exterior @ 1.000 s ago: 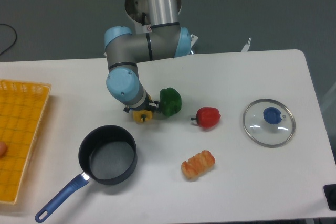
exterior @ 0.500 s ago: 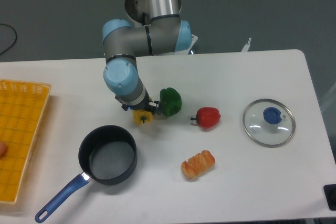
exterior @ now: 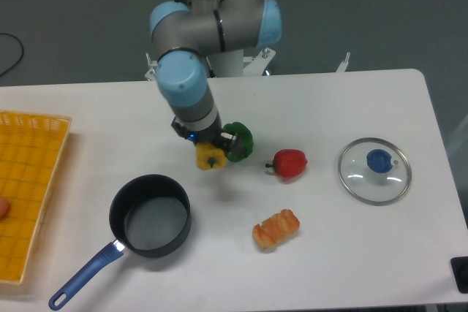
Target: Pick up the yellow pepper
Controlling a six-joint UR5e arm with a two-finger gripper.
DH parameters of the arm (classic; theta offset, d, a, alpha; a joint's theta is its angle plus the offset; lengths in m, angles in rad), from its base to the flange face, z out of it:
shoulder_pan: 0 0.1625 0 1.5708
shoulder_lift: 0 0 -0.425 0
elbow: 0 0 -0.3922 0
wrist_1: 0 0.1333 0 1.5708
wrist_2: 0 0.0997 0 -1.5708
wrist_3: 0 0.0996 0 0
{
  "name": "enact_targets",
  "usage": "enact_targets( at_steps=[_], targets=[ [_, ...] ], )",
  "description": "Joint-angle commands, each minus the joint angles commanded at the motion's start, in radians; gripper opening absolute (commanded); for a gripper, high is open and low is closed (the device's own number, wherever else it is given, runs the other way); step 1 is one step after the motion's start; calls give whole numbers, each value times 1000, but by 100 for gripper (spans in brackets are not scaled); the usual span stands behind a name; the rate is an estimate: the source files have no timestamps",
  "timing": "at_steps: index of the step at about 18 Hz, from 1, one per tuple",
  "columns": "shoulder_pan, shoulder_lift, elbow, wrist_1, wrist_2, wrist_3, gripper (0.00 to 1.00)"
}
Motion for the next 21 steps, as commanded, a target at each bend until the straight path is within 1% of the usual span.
enact_targets(
  at_steps=[5,7,15,21],
  targets=[
    [95,0,14,8,-29,230,59],
    [123,-5,14,9,-28,287,59],
    [195,-41,28,12,-29,434,60],
    [218,-44,32,12,-32,454,60]
  ],
)
